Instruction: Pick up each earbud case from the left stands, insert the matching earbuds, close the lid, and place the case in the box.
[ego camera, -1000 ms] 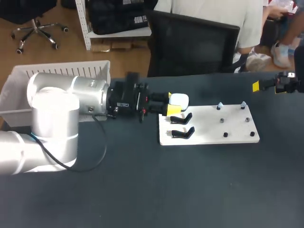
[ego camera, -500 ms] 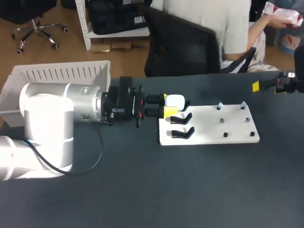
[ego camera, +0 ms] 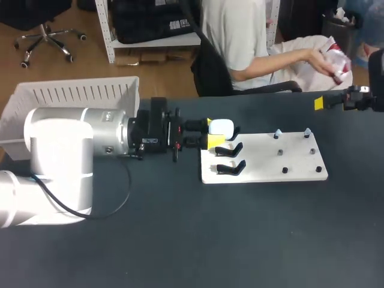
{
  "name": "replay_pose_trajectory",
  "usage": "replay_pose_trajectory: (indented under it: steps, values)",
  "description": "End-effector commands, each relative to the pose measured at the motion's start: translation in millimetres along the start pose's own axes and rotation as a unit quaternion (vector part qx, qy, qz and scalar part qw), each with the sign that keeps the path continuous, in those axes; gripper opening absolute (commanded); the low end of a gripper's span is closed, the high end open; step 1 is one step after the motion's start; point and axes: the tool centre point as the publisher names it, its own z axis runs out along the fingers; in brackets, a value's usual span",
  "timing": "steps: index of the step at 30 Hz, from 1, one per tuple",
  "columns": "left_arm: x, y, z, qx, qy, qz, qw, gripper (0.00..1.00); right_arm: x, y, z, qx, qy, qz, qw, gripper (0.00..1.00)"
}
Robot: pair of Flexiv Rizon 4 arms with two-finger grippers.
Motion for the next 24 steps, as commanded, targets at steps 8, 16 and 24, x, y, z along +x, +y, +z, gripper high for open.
replay_pose_trajectory:
  steps: [8,16,24]
  values:
    - [-0.3,-10.1,8,0.011,-0.021,-0.002,1.000,0.00,11,43,-19,-0.057,0.017,-0.048,0.997,1.00]
    - [2.2,-12.7,14,0.028,-0.017,-0.014,0.999,0.00,32,88,-17,-0.080,0.038,-0.084,0.993,1.00]
    - [6.9,-13.2,18,0.033,-0.018,-0.025,0.999,0.00,52,121,-7,-0.090,0.056,-0.106,0.989,1.00]
